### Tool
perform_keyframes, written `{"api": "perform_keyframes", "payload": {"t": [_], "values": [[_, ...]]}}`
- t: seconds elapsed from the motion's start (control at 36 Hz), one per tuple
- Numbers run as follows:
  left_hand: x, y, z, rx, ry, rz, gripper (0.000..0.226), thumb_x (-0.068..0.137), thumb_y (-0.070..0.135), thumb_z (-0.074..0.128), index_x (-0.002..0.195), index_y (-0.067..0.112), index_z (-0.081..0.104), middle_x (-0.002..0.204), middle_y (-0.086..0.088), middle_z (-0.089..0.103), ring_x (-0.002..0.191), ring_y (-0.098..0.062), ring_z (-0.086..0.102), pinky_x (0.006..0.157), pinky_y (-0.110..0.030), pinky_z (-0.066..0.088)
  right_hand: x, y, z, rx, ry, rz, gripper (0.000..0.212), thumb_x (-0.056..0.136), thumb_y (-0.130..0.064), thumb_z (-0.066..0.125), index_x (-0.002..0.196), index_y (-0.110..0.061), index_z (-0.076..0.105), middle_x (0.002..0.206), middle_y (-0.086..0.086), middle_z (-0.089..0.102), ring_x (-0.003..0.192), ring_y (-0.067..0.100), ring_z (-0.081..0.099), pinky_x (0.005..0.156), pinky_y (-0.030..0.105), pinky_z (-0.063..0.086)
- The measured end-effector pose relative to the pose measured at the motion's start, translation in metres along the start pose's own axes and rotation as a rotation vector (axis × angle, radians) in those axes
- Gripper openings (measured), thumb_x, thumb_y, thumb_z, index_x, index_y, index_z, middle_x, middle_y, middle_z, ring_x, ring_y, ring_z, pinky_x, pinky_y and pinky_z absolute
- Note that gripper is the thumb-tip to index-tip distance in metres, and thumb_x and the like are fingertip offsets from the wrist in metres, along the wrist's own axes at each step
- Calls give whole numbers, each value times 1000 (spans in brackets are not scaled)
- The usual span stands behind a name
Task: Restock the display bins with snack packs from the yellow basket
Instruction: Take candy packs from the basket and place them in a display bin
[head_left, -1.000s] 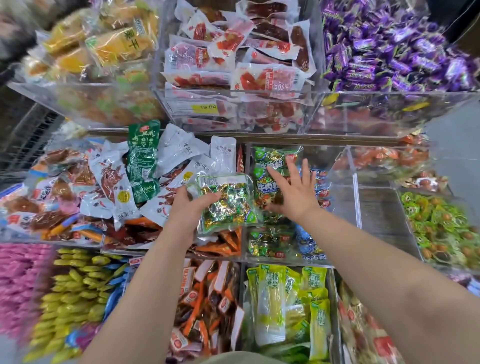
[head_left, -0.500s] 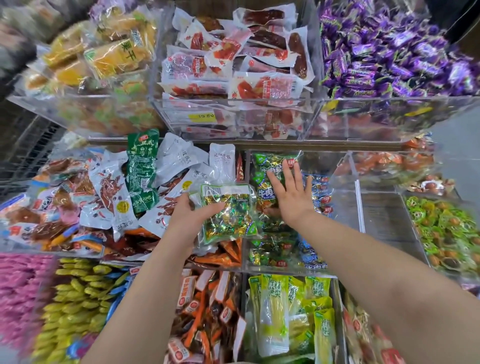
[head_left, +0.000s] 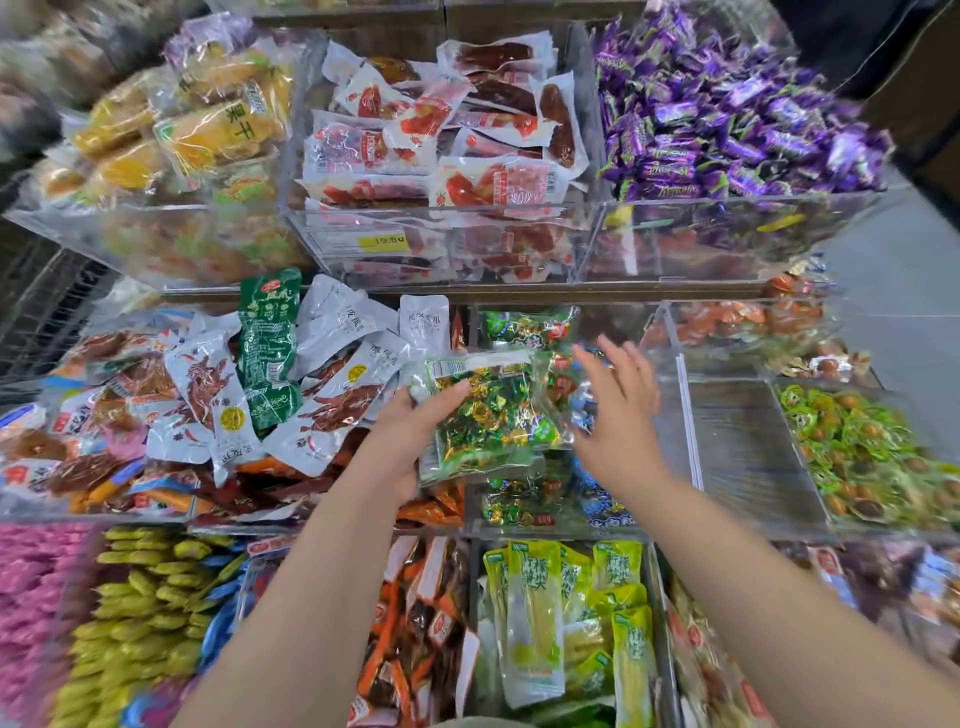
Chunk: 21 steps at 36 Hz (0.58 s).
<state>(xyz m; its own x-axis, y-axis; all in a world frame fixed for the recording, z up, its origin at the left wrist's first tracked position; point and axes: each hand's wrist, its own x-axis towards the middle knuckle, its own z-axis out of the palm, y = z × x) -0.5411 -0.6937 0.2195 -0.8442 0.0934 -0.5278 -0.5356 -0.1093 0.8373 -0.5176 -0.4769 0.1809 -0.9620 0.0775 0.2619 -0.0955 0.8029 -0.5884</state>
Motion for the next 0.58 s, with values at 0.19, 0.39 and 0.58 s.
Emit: {"api": "perform_keyframes", "payload": {"t": [0.19, 0.39, 0.58], "values": [[-6, -4, 16, 175, -46, -101, 146, 31, 70, 77, 154, 24, 14, 161, -2, 17, 146, -27, 19, 114, -55, 16, -12, -2, -15, 401, -235, -87, 89, 67, -1, 78, 126, -52, 35, 143, -24, 23, 133, -7, 24, 101, 2, 21], [-7, -9, 20, 353, -59, -140, 128, 36, 75, 70, 144, 15, 37, 153, -8, 36, 138, -28, 34, 108, -46, 29, 4, -4, -38, 120, -159, -377, 54, 55, -1, 85, 105, -15, 70, 132, -9, 47, 132, 24, 31, 108, 46, 26], [6, -7, -3, 263, 303, 61, 51, 82, 51, 68, 120, 21, 52, 123, 1, 55, 105, -24, 52, 83, -39, 43, 13, 17, -36, 611, -326, 332, 24, 75, -26, 79, 91, -37, 66, 83, -10, 69, 66, 0, 63, 54, 14, 47]]}}
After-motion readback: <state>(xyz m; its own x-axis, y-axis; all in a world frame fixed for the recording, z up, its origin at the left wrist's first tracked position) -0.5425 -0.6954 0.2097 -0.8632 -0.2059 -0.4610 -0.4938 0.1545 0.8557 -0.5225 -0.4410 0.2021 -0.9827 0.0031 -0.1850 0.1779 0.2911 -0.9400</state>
